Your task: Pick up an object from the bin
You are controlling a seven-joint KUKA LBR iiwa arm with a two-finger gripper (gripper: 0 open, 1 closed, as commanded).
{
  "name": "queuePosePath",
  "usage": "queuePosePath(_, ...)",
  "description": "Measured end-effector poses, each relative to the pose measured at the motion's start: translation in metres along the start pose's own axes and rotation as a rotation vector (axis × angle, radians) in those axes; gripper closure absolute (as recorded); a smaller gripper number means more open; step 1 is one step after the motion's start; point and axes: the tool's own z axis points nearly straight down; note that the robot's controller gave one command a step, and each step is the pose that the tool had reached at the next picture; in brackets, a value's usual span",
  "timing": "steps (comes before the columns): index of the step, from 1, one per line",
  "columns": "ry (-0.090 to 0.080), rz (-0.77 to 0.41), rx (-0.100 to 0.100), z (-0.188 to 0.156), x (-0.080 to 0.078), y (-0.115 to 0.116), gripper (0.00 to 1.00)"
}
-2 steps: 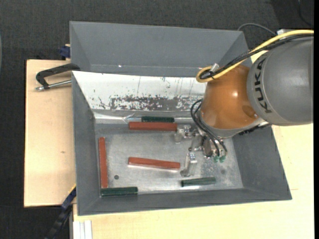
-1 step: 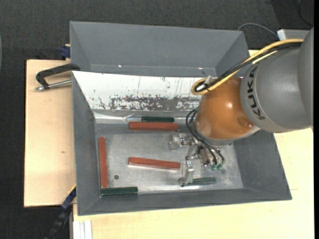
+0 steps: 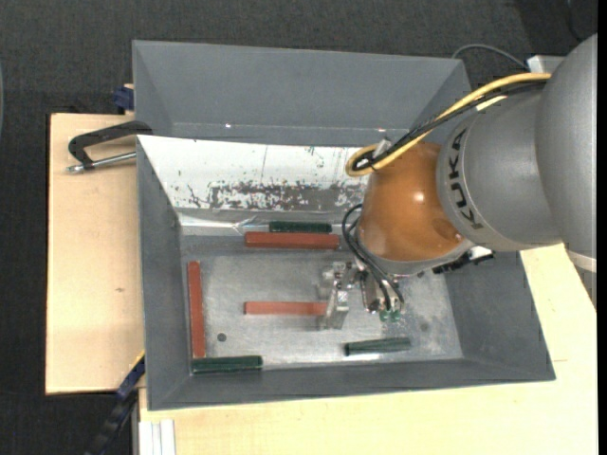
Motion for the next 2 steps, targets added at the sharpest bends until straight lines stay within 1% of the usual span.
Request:
queuePosePath(1, 0.001, 0.000, 0.000, 0.000, 0.000, 0.000, 1.00)
queuePosePath(2, -0.004, -0.005, 0.000, -0.160, 0.008, -0.008, 1.00)
